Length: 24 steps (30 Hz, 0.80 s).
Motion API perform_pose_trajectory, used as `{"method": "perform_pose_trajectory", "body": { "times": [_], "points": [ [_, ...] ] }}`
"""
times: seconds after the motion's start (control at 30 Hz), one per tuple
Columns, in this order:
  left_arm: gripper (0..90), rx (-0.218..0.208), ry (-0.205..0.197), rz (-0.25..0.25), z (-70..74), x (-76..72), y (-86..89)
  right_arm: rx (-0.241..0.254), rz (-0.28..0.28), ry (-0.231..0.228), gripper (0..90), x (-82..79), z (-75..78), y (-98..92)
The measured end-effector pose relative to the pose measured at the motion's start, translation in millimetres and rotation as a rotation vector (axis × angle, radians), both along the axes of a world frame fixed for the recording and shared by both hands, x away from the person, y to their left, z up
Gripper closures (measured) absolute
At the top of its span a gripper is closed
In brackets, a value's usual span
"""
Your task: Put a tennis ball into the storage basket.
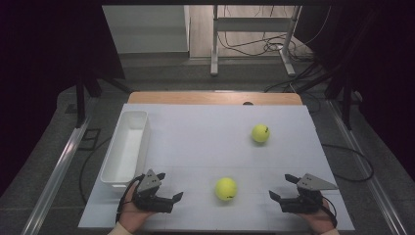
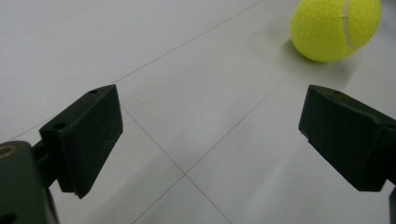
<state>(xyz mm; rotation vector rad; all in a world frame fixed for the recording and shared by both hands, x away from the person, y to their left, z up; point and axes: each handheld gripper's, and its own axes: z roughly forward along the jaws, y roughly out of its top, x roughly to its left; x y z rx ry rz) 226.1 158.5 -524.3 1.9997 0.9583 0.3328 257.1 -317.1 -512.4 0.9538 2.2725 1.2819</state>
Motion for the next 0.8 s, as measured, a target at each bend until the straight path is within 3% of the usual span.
{"method": "perform_pose_trajectory", "body": {
  "times": [0.8],
  "points": [
    [7.2, 0.004, 0.000, 0.000, 1.2, -1.6, 4.2, -0.013, 0.010, 0.001, 13.3, -0.5, 0.1, 0.6]
  ]
}}
